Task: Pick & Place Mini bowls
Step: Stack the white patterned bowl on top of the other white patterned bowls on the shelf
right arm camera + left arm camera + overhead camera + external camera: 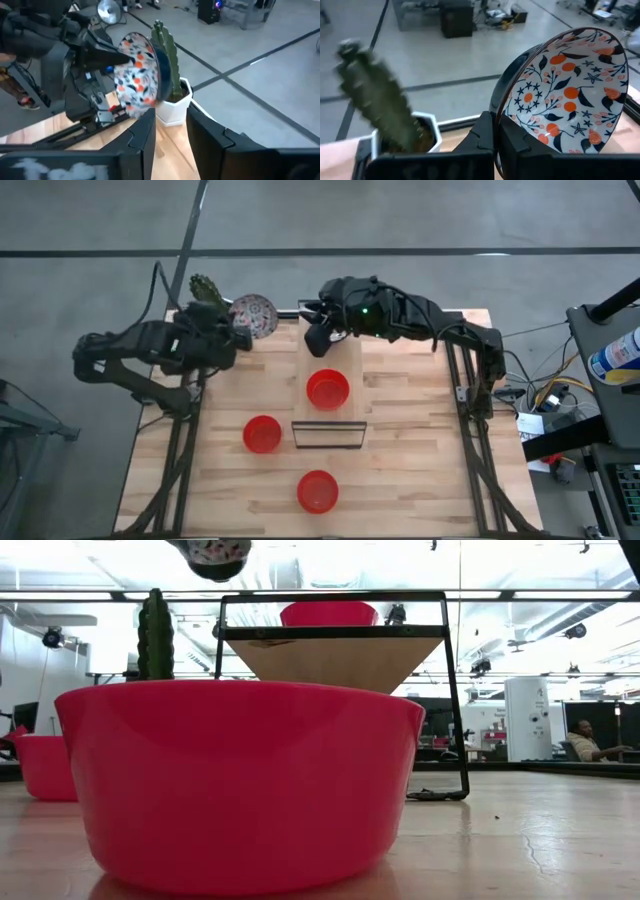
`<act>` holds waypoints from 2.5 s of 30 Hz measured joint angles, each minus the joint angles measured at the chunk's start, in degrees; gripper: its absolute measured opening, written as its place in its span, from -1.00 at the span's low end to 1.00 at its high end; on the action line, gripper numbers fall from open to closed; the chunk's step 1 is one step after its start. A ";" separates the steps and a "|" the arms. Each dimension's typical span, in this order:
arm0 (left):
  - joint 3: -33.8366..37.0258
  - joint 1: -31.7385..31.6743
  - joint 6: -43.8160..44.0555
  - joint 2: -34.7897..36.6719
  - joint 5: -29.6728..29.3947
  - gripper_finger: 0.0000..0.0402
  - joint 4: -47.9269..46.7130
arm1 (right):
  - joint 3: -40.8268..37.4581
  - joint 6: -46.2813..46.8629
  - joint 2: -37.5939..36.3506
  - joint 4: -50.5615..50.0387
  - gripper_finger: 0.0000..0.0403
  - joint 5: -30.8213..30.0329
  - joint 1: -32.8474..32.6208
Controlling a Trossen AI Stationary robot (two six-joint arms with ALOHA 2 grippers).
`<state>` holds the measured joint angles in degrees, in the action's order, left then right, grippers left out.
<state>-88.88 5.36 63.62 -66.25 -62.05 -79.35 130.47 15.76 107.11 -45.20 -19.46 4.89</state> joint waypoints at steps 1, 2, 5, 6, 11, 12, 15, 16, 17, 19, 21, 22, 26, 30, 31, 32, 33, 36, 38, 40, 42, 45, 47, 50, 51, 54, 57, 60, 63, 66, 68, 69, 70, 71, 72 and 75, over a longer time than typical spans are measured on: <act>0.00 -0.16 -3.17 -0.20 -0.04 -1.00 2.39 | -0.71 -0.17 0.00 1.28 -0.45 0.00 0.07; 0.00 -0.17 -6.32 -0.45 -0.07 -1.00 4.85 | -1.49 -0.36 0.00 2.66 -0.42 0.00 0.14; 0.00 -0.21 -13.66 -1.21 -0.28 -1.00 11.14 | -4.07 -0.49 0.00 6.97 -0.32 0.18 0.24; 0.00 -0.28 -15.00 -1.42 -0.33 -1.00 12.39 | -4.56 -0.51 0.00 7.29 -0.28 0.24 0.26; 0.02 -0.93 -16.69 -2.15 -0.69 -1.00 13.48 | -6.61 -1.22 0.00 7.94 -0.09 0.43 0.16; 0.02 -1.00 -16.69 -2.25 -0.75 -1.00 13.58 | -7.20 -1.20 0.00 8.48 -0.07 0.42 0.14; 0.02 -0.98 -16.71 -2.59 -0.69 -1.00 14.02 | -9.40 -1.21 0.00 11.04 -0.04 0.40 0.04; 0.02 -0.97 -16.72 -2.66 -0.67 -1.00 14.06 | -10.10 -1.09 0.00 11.98 -0.04 0.42 -0.03; 0.02 -0.95 -16.73 -2.71 -0.62 -1.00 14.21 | -10.86 -0.97 0.00 12.82 -0.04 0.41 -0.07; 0.02 -0.95 -16.73 -2.75 -0.11 -1.00 14.84 | -12.03 -0.93 0.00 13.98 -0.06 0.14 -0.07; 0.04 -0.98 -16.73 -2.77 0.60 -1.00 14.82 | -12.79 -0.28 0.00 14.09 -0.09 -1.08 -0.03; 0.04 -0.96 -16.63 -2.77 0.72 -1.00 14.86 | -12.96 0.35 0.00 14.06 -0.10 -1.69 -0.01; 0.04 -0.95 -16.16 -2.77 1.01 -1.00 14.96 | -13.09 0.63 -0.02 14.18 -0.17 -1.90 0.57; 0.04 -0.93 -16.20 -2.79 1.82 -0.98 16.44 | -13.09 0.76 -0.02 14.15 -0.26 -1.81 1.18; 0.04 -0.93 -16.69 -2.79 2.00 -0.98 16.84 | -13.09 0.77 -0.02 14.21 -0.29 -1.53 1.39; 0.06 -0.97 -17.22 -2.79 2.23 -0.98 17.42 | -13.09 0.80 -0.02 14.25 -0.32 -1.52 1.47; 0.07 -0.98 -17.58 -2.79 2.54 -0.99 17.95 | -13.09 0.80 -0.02 14.31 -0.36 -1.50 1.57; 0.09 -0.98 -18.65 -2.81 2.63 -0.99 18.96 | -13.09 0.85 -0.02 14.31 -0.46 -1.15 1.73; 0.11 -0.98 -18.76 -2.83 2.61 -0.99 19.33 | -13.09 0.95 -0.02 14.37 -0.54 -0.99 1.84; 0.11 -0.98 -18.74 -2.83 2.65 -0.99 19.37 | -13.07 1.21 -0.02 14.48 -0.65 -0.45 2.08; 0.11 -0.96 -18.63 -2.97 2.65 -0.99 19.43 | -13.07 1.43 -0.02 14.47 -0.76 -0.15 2.30; 0.11 -0.91 -18.37 -3.03 2.66 -0.98 19.80 | -13.07 1.58 -0.02 14.48 -0.89 0.18 2.71; 0.11 -0.91 -18.44 -3.18 2.71 -0.98 19.74 | -13.07 1.89 -0.02 14.28 -0.91 0.42 3.00; 0.11 -0.91 -18.87 -3.22 2.66 -0.98 19.63 | -13.07 2.48 -0.02 14.03 -0.92 1.90 3.64; 0.11 -0.91 -18.96 -3.22 2.67 -0.98 19.63 | -13.07 2.70 -0.02 14.02 -0.92 2.55 3.91; 0.11 -0.91 -19.02 -3.26 2.92 -0.92 19.79 | -13.07 3.57 -0.02 13.73 -0.93 4.11 4.58; 0.09 -0.87 -19.11 -3.22 3.94 -0.83 20.00 | -13.07 3.55 -0.02 13.56 -0.94 4.94 4.79; 0.09 -0.78 -20.08 -3.18 4.81 -0.75 20.01 | -13.07 3.49 -0.02 13.37 -0.95 4.95 4.79; 0.09 -0.80 -20.74 -3.16 5.34 -0.72 20.41 | -13.07 3.49 -0.02 13.39 -0.96 4.94 4.79; 0.09 -0.82 -21.47 -3.12 5.45 -0.71 20.92 | -13.07 3.49 -0.02 13.41 -0.96 4.92 4.79; 0.09 -0.82 -21.52 -3.12 5.45 -0.71 21.09 | -13.07 3.51 -0.02 13.43 -0.96 4.90 4.79; 0.09 -0.82 -21.49 -3.12 5.43 -0.71 21.23 | -13.07 3.53 -0.02 13.45 -0.96 4.90 4.79; 0.09 -0.85 -21.49 -3.12 5.43 -0.71 21.37 | -13.07 3.53 -0.02 13.47 -0.96 4.90 4.79; 0.09 -0.87 -21.51 -3.12 5.39 -0.71 21.45 | -13.07 3.53 -0.02 13.50 -0.96 4.90 4.79; 0.09 -0.87 -21.56 -3.12 5.36 -0.70 21.57 | -13.07 3.53 -0.02 13.48 -0.96 4.87 4.79; 0.09 -0.87 -21.65 -3.12 5.05 -0.70 21.90 | -13.07 3.58 -0.02 13.58 -0.96 4.81 4.79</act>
<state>-88.79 4.49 41.98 -69.36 -56.99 -57.45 117.40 19.33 107.09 -31.62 -14.66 9.67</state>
